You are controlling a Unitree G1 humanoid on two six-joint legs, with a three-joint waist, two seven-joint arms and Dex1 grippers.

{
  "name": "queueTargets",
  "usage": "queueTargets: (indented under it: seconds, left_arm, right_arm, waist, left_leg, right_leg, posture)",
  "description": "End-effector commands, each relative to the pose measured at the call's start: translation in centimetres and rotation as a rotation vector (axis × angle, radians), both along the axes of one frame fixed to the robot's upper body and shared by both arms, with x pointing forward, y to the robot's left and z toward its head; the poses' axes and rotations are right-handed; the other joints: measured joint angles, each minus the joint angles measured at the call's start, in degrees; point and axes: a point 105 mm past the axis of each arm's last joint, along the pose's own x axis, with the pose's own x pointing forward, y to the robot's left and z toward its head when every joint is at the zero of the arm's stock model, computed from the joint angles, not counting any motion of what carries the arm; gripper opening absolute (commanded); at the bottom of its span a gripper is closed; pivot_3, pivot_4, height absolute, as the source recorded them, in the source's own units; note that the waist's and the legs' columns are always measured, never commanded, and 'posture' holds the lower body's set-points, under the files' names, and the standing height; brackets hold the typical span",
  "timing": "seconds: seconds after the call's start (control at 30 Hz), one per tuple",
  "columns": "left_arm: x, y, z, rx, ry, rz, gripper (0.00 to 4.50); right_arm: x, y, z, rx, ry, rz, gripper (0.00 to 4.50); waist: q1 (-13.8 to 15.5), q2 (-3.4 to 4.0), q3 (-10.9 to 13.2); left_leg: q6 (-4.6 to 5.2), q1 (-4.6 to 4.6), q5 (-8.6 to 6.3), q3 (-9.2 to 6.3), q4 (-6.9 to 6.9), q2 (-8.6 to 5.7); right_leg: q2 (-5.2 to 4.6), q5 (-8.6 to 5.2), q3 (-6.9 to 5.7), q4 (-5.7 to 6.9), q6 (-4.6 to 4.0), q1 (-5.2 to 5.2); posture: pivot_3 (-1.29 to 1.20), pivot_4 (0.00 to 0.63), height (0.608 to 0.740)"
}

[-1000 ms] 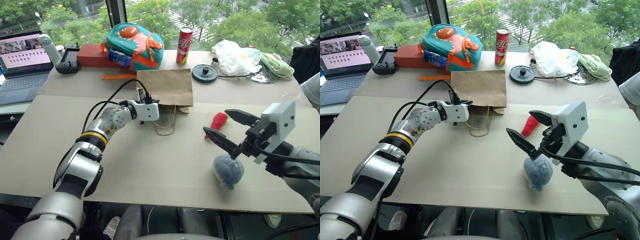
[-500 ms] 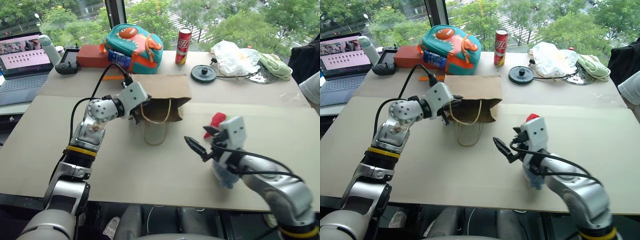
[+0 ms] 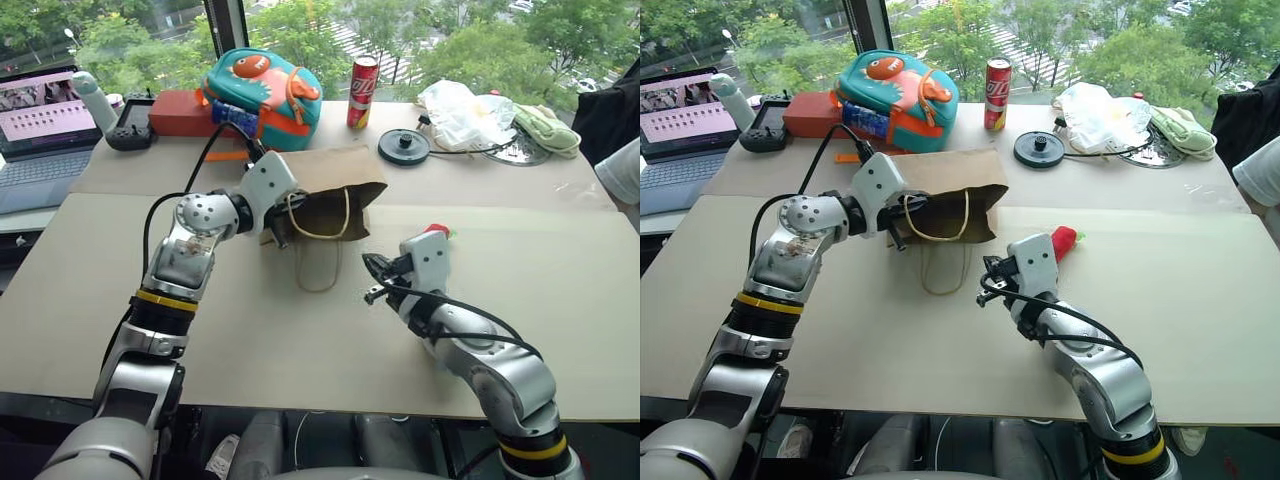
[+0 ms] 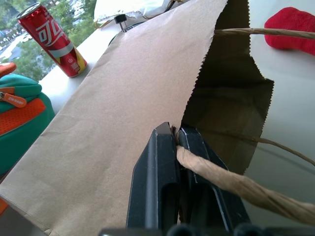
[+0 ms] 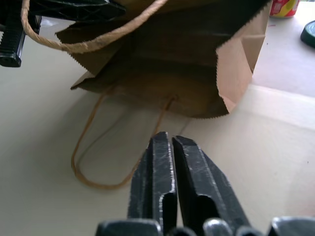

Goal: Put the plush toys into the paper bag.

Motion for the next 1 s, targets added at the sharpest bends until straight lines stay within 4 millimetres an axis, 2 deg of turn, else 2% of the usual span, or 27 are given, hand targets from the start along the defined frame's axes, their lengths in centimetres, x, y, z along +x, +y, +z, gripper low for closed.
queueTargets:
  seconds: [0.03,0.13,0.27,0.33,0.43,0.7,1.0]
  left_arm:
    - [-0.7,-1.6,2.6,-0.034,-0.053,-0.059,0.18]
    - [-1.1,-2.4,2.7,-0.04,-0.038,-0.088,0.18]
    - [-1.9,-3.4,2.7,-0.055,-0.012,-0.124,0.18]
    - [-2.1,-3.5,2.8,-0.055,-0.008,-0.129,0.18]
    - [-2.2,-3.8,3.0,-0.063,-0.002,-0.133,0.18]
    - [-1.8,-2.9,3.9,-0.059,-0.005,-0.115,0.18]
    - [-1.2,-2.2,5.1,-0.071,-0.02,-0.095,0.18]
  right_arm:
    - [1.5,0.9,0.5,-0.018,-0.062,-0.011,0.01]
    - [3.8,1.4,0.7,0.006,-0.097,-0.081,0.01]
    - [6.3,1.6,-0.1,0.011,-0.129,-0.163,0.01]
    - [6.9,1.8,-0.2,0.021,-0.142,-0.167,0.01]
    - [7.7,2.5,-1.5,0.017,-0.096,-0.164,0.01]
    - [7.3,2.7,-5.1,-0.055,0.053,-0.151,0.01]
    - [7.0,2.4,-6.4,-0.101,0.12,-0.16,0.01]
  waist:
    - [-0.08,0.0,0.0]
    - [-0.3,0.01,0.0]
    - [-0.33,0.01,-0.01]
    - [-0.32,0.01,0.0]
    - [-0.32,0.01,0.0]
    - [-0.33,0.02,-0.01]
    - [-0.34,0.03,-0.01]
  left_leg:
    - [0.0,0.0,0.0,0.0,0.0,0.0]
    - [0.0,0.02,0.0,0.02,-0.01,0.0]
    - [0.0,0.05,0.0,0.01,-0.07,0.01]
    - [0.0,0.03,0.0,0.02,-0.08,0.0]
    - [0.0,0.01,0.0,0.01,-0.08,-0.01]
    - [-0.01,0.03,0.0,-0.01,-0.08,-0.01]
    - [0.0,0.06,0.0,-0.01,-0.08,0.0]
  right_leg:
    - [0.0,0.0,-0.01,0.0,0.0,0.0]
    - [0.0,0.0,0.01,0.01,-0.01,-0.02]
    - [0.01,0.01,0.0,0.03,-0.01,-0.04]
    - [0.0,0.01,0.02,0.02,-0.02,-0.06]
    - [-0.03,0.02,0.02,0.02,-0.03,-0.06]
    - [-0.03,0.02,0.01,0.03,-0.04,-0.06]
    - [-0.02,0.02,0.0,0.05,-0.03,-0.05]
  posture:
    - [0.0,0.15,0.739]
    - [0.0,0.15,0.739]
    - [0.0,0.15,0.739]
    - [0.0,0.15,0.739]
    - [0.0,0.15,0.739]
    - [0.0,0.15,0.739]
    - [0.0,0.15,0.739]
